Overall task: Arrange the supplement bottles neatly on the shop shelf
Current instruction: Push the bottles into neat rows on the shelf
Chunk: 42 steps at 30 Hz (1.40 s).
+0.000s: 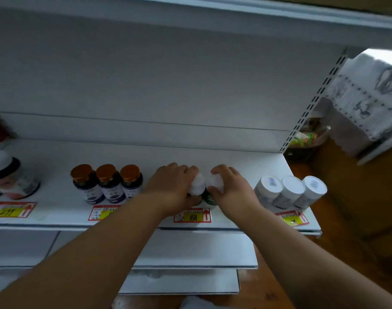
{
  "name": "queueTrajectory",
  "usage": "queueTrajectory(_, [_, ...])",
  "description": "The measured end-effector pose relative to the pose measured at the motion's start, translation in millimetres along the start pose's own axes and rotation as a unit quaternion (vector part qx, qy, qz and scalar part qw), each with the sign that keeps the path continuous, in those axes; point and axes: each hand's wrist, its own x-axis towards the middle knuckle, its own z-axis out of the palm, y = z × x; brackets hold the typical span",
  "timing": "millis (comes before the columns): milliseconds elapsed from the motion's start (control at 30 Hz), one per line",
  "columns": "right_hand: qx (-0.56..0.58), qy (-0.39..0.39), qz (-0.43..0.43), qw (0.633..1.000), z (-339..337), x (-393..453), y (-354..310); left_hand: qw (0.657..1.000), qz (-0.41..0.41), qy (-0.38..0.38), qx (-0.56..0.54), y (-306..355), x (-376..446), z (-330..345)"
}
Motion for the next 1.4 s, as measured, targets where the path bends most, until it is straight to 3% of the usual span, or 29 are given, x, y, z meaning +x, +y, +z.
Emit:
queueTrajectory(233, [0.010, 0.014, -0.014, 1.000, 1.7, -10.3, 1.0, 0.999, 0.016, 0.020, 0.021, -1.0, -4.1, 1.2])
queueTrajectory(367, [-0.008, 0.078, -0.056, 0.995, -8.7, -18.8, -20.7, 0.992, 0.021, 0.127, 0.020, 1.8, -30.4, -16.0])
queueTrajectory(433, [-0.010, 0.117, -0.086, 0.989, -12.5, -19.7, -46.2, 0.981, 0.017, 0.191, 0.005, -2.6, -47.8, -32.3])
queueTrajectory(633, [0.061, 0.156, -0.190, 0.967, 27.3, -19.2, -169.9, 0.964, -0.063, 0.256, -0.040, -70.5, -133.1, -85.5])
queueTrajectory(1033, [0.193, 0.016, -0.378, 0.905, 218.8, -53.4, -473.3, 0.902, -0.321, 0.288, 0.004, -283.7, -394.7, -145.8])
queueTrajectory(1200, [0.177, -0.001, -0.377, 0.909, 263.7, -24.2, -520.6, 0.894, -0.338, 0.295, -0.011, -344.0, -407.9, -150.7])
queueTrajectory(1400, [0.069, -0.022, -0.297, 0.952, 307.9, 74.7, -545.2, 0.907, -0.320, 0.274, -0.013, -416.4, -381.8, -144.5])
